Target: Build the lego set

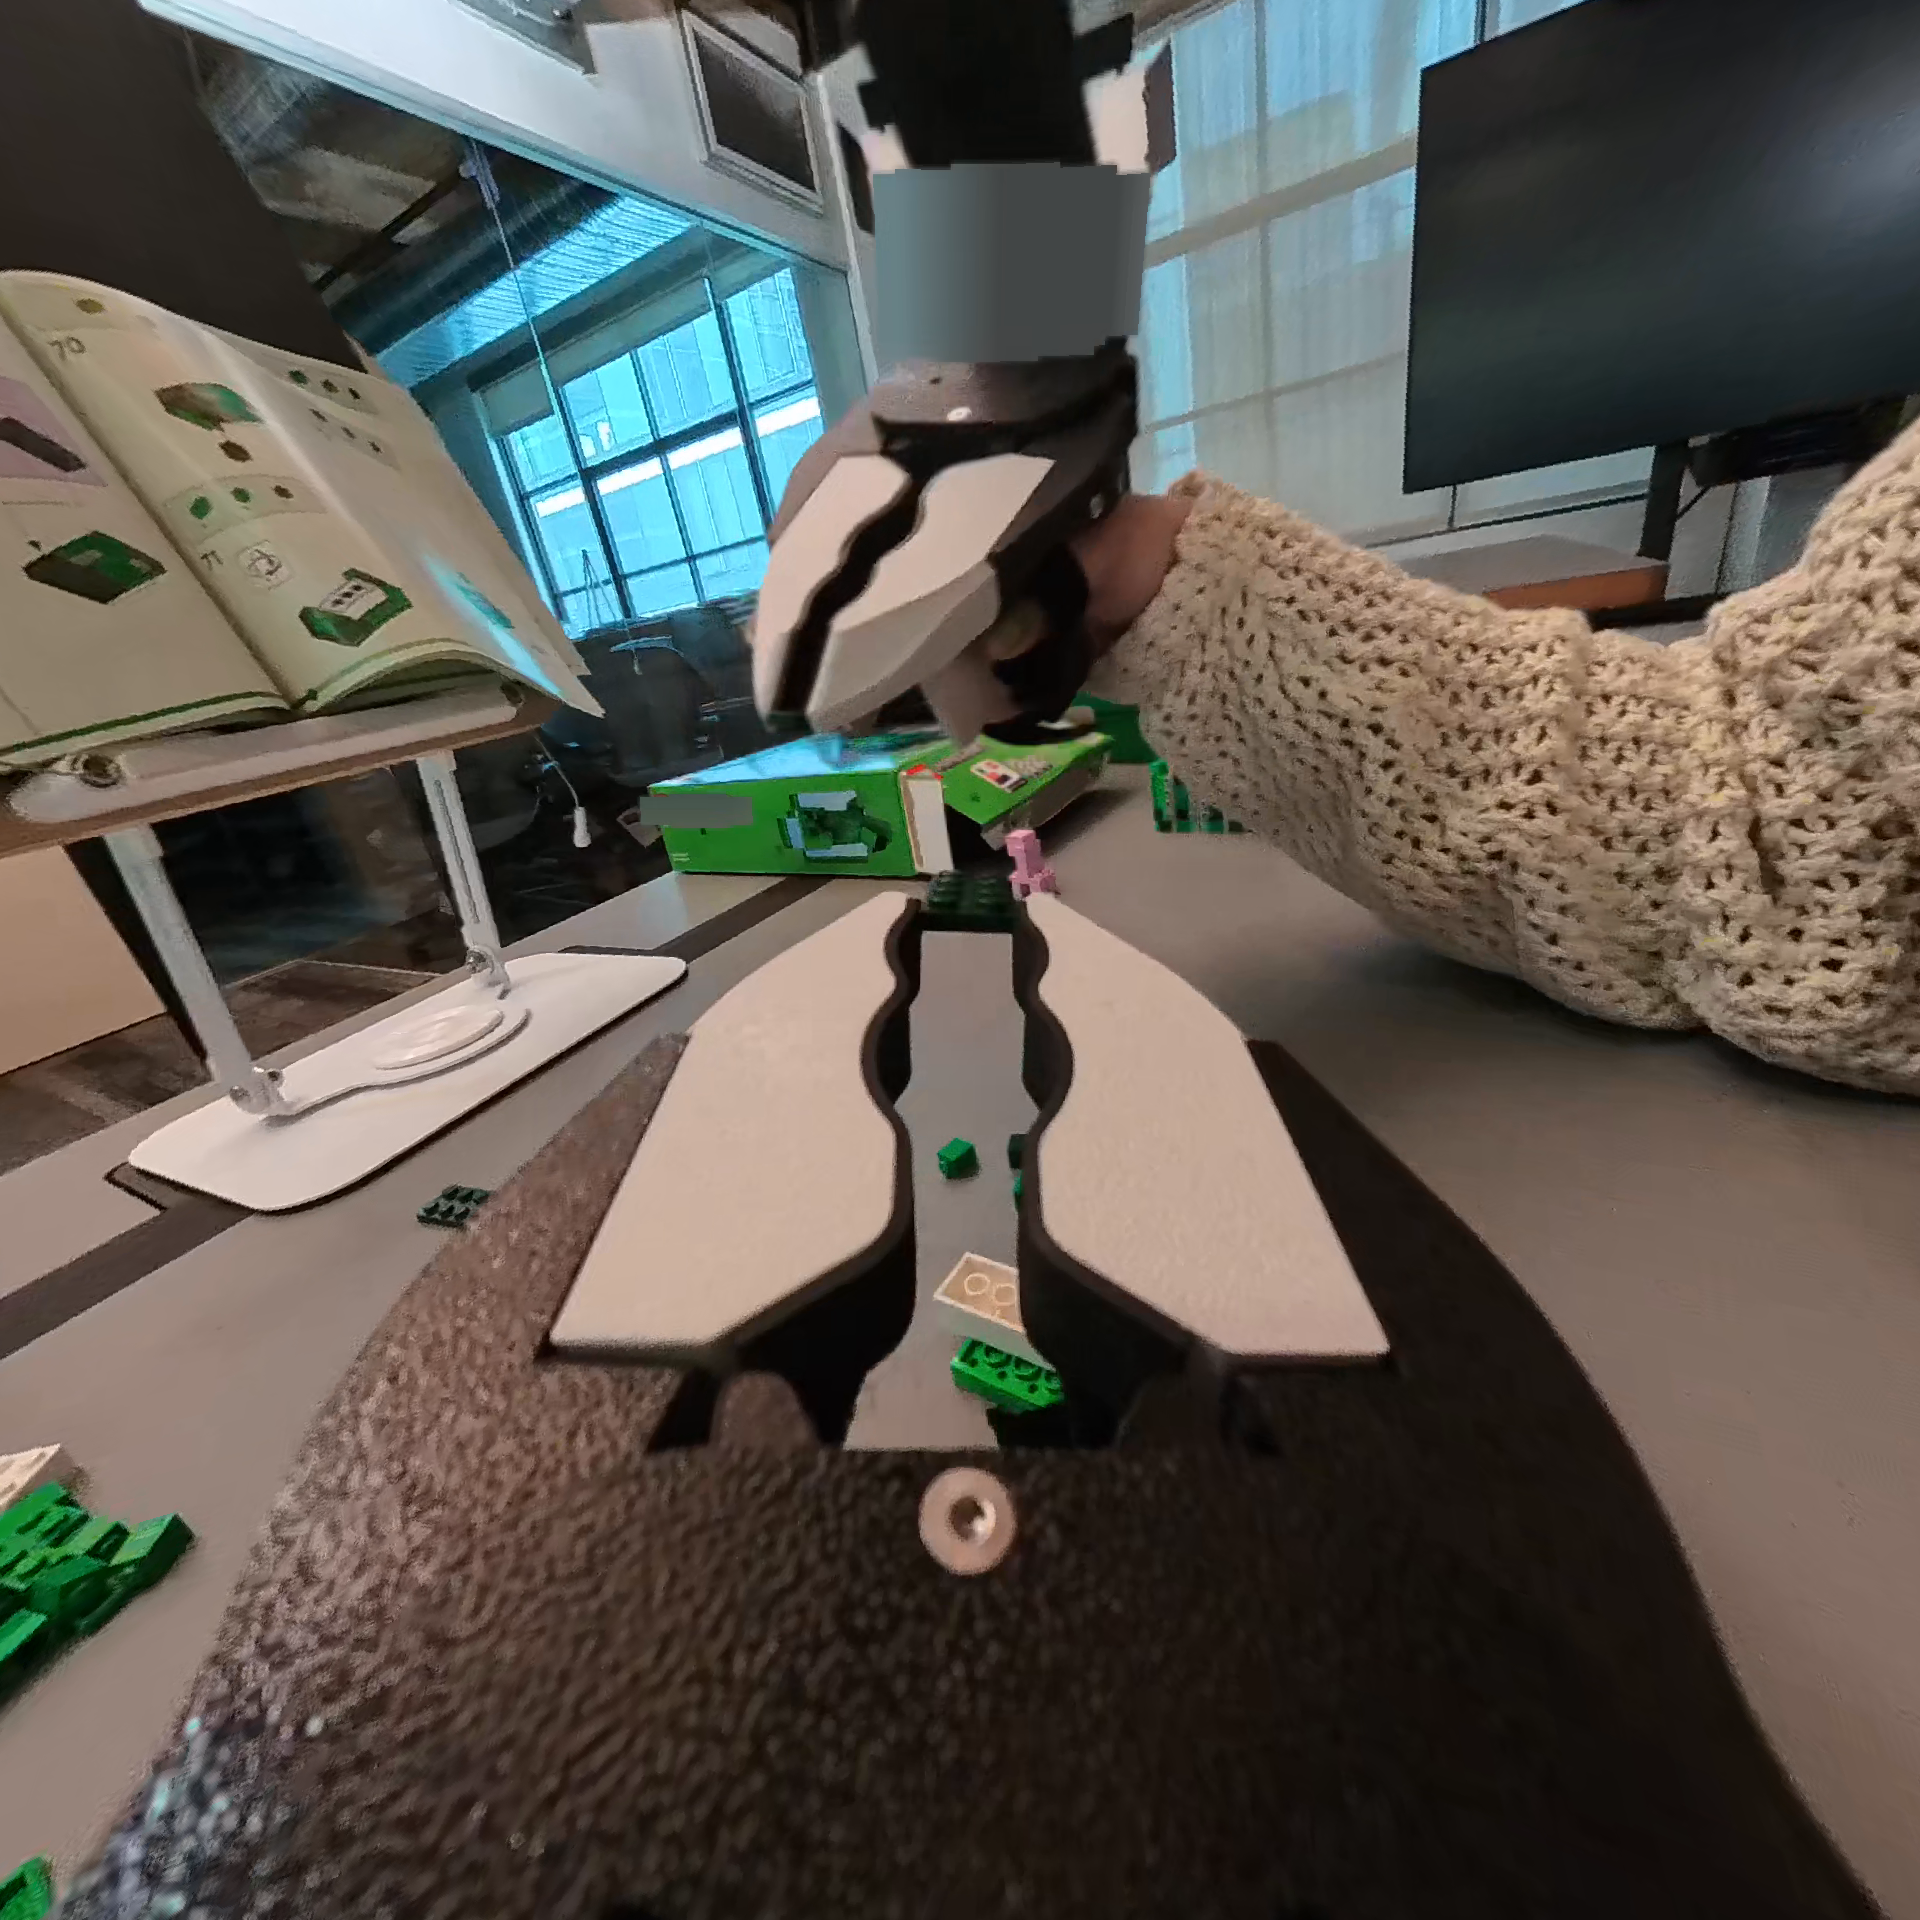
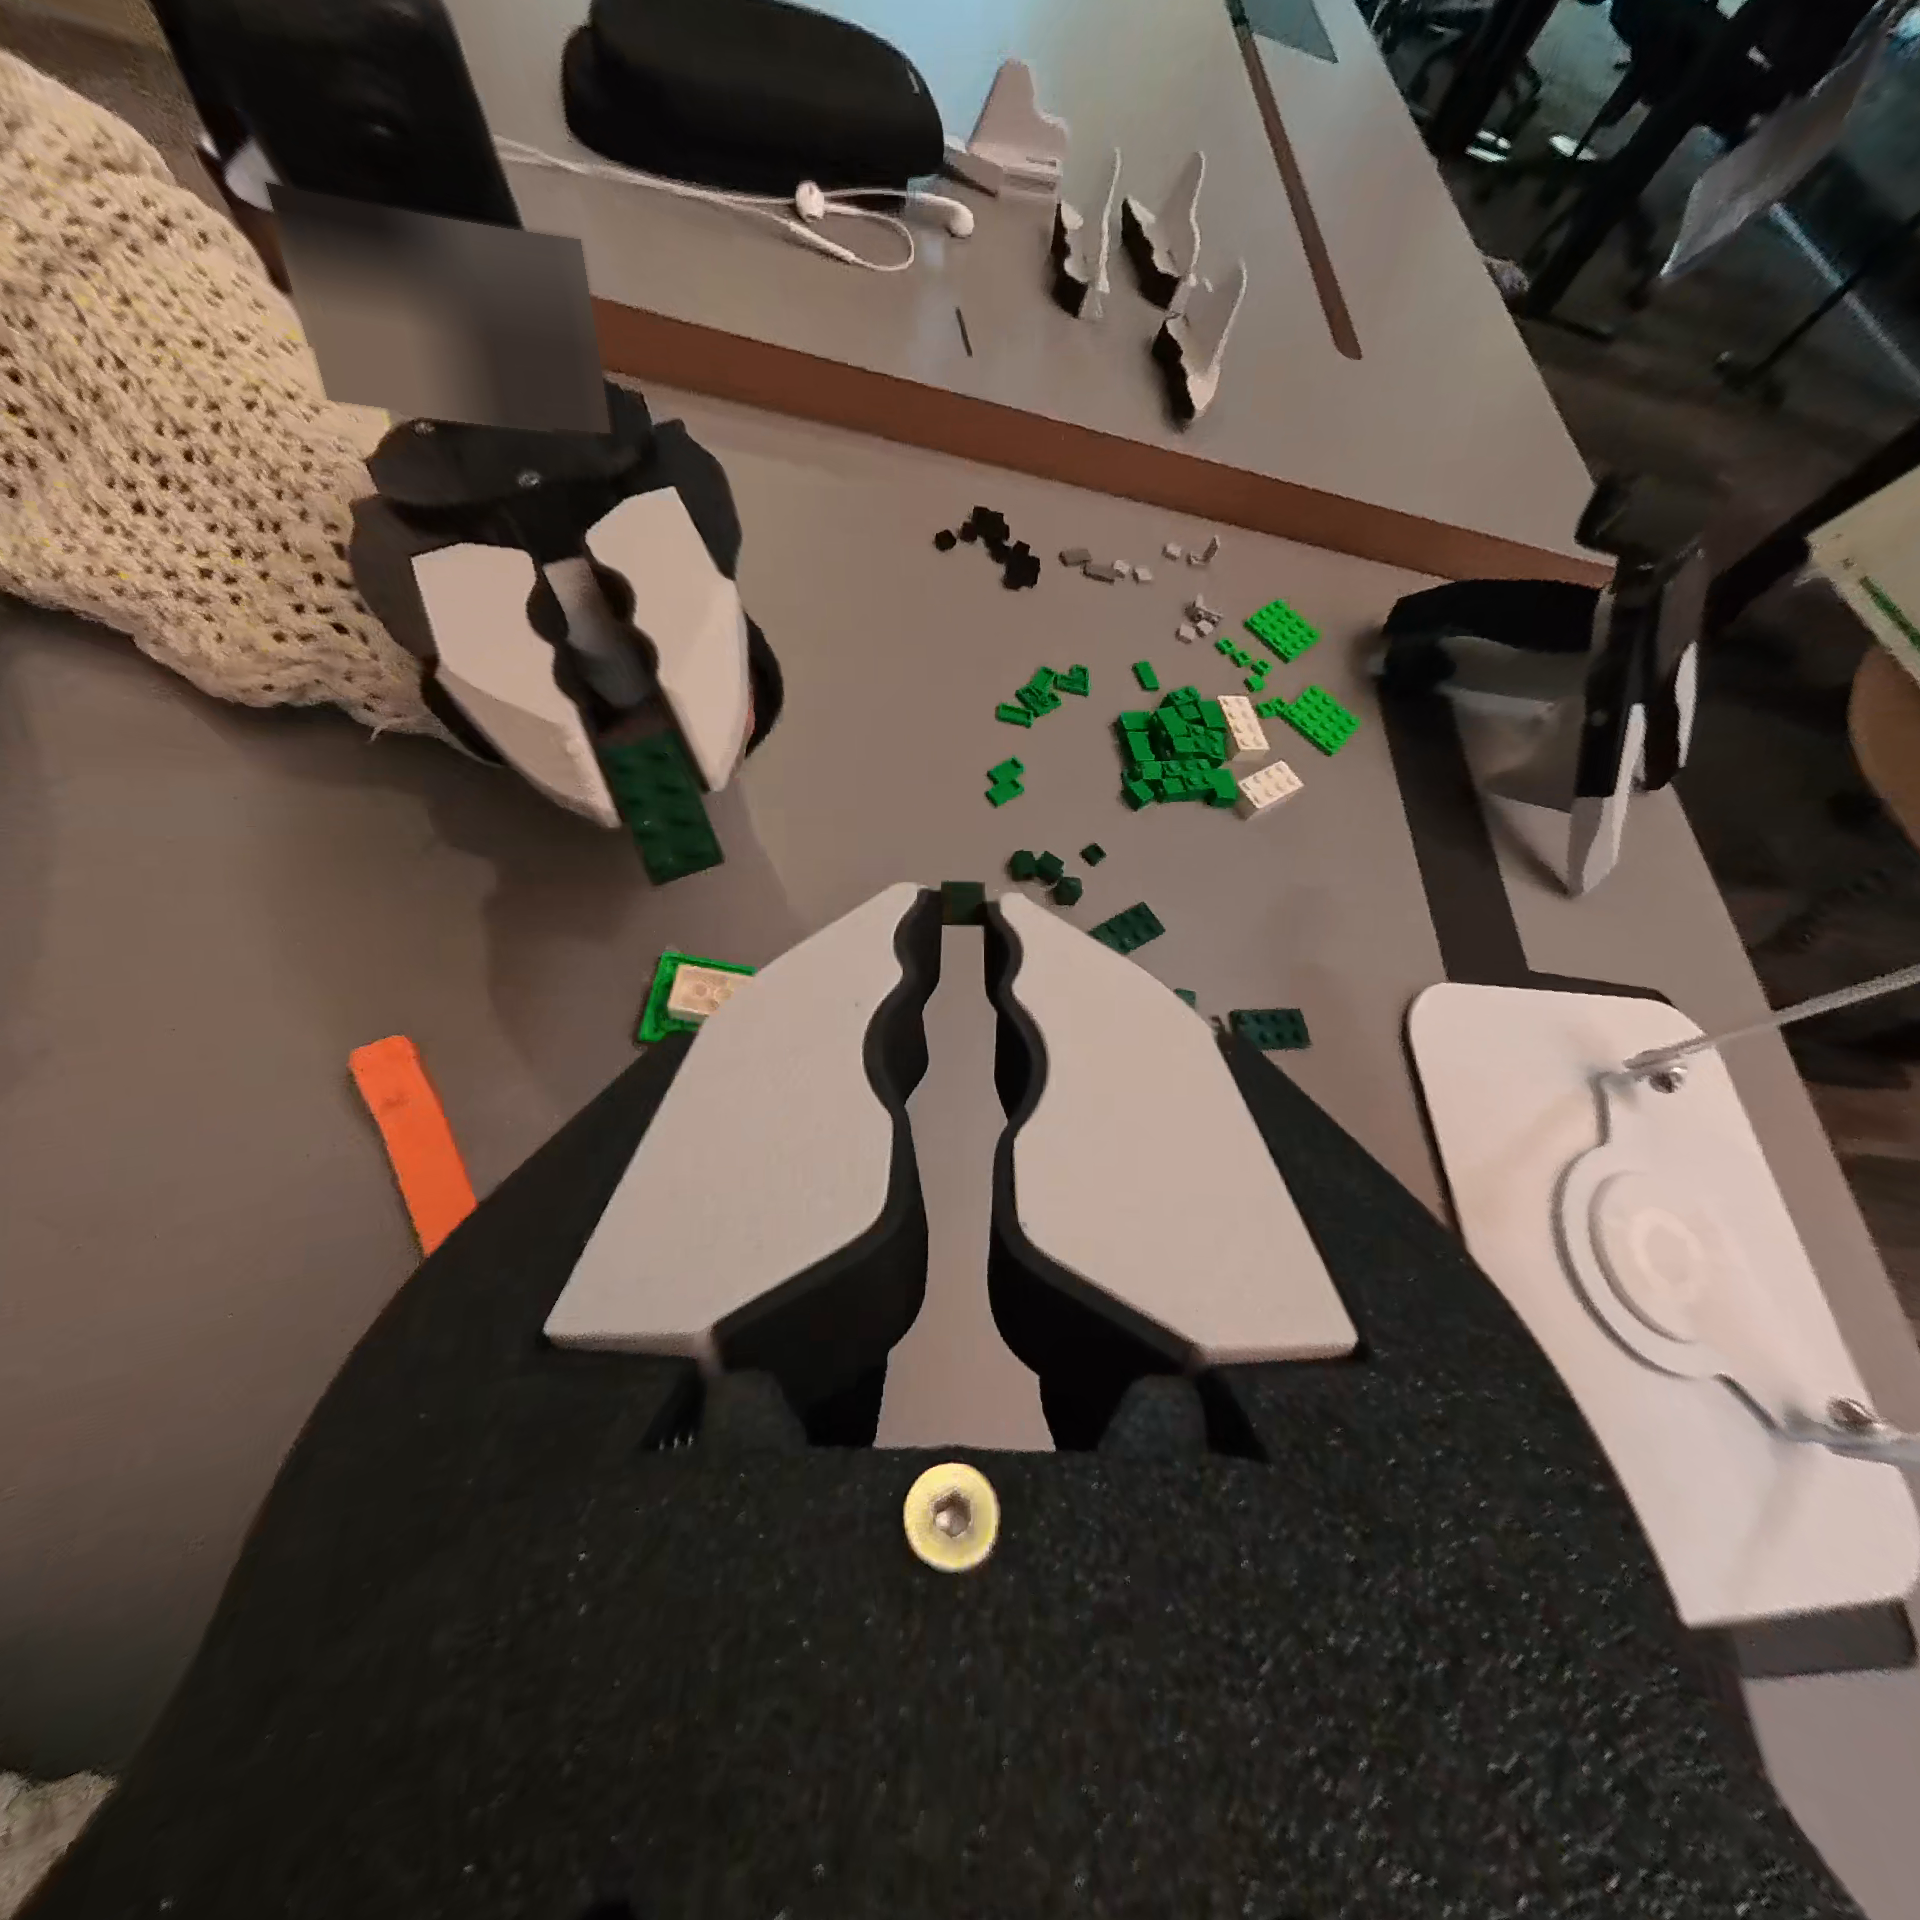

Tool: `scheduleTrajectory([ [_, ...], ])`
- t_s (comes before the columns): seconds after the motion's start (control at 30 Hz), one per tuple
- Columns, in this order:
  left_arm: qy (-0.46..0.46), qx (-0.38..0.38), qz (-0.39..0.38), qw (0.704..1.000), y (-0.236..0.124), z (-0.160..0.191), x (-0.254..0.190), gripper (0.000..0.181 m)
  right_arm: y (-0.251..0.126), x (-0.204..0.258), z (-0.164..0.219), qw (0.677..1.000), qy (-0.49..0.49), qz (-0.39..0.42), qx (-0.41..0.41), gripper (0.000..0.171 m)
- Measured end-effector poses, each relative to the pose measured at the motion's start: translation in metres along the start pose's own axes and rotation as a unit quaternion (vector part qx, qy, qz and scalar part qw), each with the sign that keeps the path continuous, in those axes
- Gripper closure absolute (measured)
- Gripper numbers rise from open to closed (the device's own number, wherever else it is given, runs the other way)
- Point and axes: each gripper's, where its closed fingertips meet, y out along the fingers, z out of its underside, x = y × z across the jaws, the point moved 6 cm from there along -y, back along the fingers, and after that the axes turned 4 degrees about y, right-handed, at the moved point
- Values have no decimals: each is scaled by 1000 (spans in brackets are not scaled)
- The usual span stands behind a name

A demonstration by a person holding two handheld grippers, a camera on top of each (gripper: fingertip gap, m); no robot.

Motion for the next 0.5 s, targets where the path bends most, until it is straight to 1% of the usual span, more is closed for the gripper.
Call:
scheduleTrajectory([
  [0.07,-12,-5,-4,1000,-1,0,2,165,-4,4,-5,1000,-12,3,-8,164],
  [0.2,-17,-8,-9,1000,-2,0,4,165,-7,10,-11,999,-7,-18,-28,164],
  [0.37,-10,-7,-12,1000,-2,-1,3,165,3,16,-9,999,-14,-37,-8,164],
  [0.5,-14,-9,-15,1000,-3,-1,4,165,6,18,-11,999,-11,-49,-13,164],
])
